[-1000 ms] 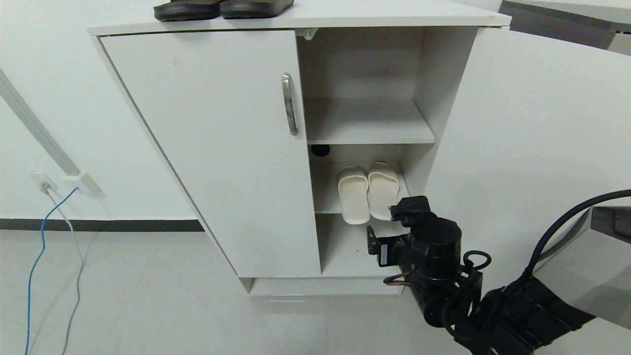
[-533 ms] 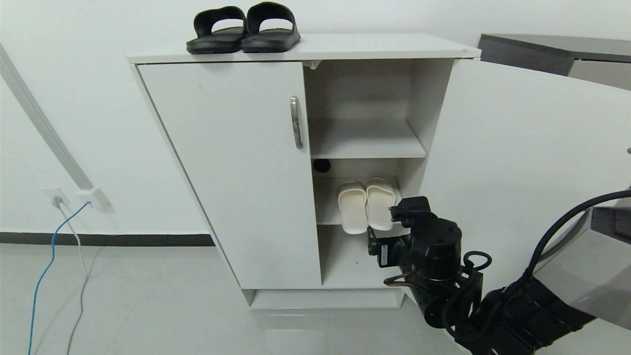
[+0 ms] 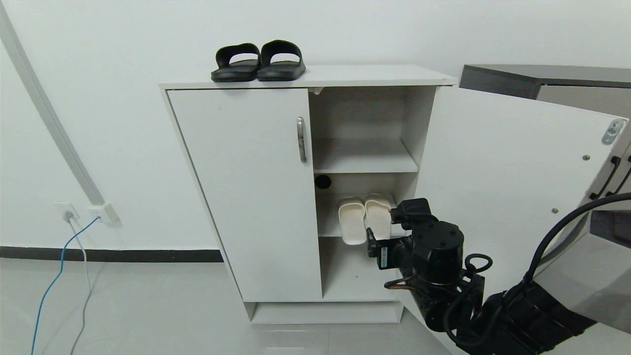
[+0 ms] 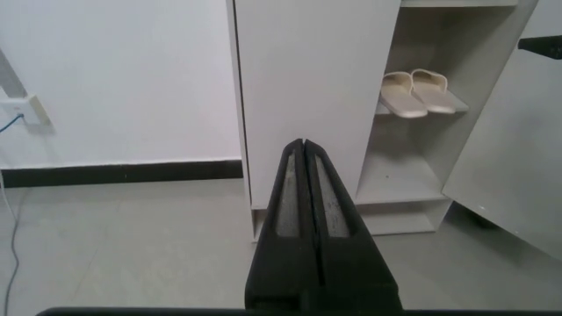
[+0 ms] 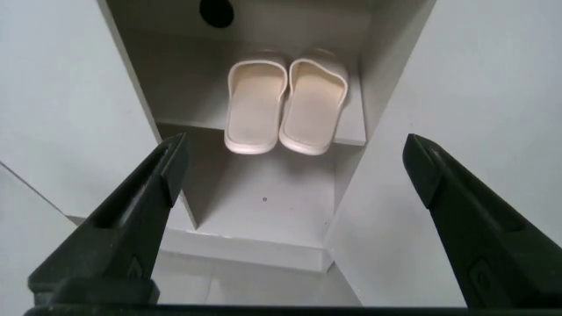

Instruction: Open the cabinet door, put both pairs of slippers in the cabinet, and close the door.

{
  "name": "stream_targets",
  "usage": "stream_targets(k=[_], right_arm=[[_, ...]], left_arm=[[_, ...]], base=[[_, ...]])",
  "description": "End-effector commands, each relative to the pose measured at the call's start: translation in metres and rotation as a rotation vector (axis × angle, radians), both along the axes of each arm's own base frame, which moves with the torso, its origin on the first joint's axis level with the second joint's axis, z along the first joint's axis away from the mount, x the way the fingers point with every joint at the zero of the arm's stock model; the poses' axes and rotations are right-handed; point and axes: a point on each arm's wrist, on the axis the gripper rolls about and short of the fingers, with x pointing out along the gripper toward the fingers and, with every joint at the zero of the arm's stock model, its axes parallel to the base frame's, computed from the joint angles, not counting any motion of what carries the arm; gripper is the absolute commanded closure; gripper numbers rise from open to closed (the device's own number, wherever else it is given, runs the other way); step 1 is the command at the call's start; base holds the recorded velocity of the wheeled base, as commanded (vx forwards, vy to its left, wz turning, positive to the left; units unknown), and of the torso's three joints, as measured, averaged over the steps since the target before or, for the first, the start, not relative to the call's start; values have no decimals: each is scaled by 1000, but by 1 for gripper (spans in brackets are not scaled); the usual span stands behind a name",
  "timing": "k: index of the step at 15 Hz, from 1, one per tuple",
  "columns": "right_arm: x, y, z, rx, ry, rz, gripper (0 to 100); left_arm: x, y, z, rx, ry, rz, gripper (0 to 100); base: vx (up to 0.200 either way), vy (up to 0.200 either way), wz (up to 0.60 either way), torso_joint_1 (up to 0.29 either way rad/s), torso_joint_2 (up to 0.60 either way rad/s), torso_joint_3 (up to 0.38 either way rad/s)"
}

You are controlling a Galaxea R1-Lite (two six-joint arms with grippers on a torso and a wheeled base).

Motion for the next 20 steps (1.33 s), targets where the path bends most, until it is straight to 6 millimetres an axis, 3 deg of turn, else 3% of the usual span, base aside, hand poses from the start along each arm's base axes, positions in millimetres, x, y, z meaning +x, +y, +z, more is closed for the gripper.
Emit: stream_targets(k=[1,3,20], right_arm=[[0,0,-2,-5,5,0,0],[0,0,-3,-6,6,0,0],[-1,-1,-5,-7,-4,3,0]], left_arm=[[0,0,0,0,-1,0,100],[0,0,0,-2,-1,0,100],[0,0,0,-3,0,0,100]], base=[[0,0,0,2,2,56],[0,0,0,0,0,0],[0,200,0,1,3,4]])
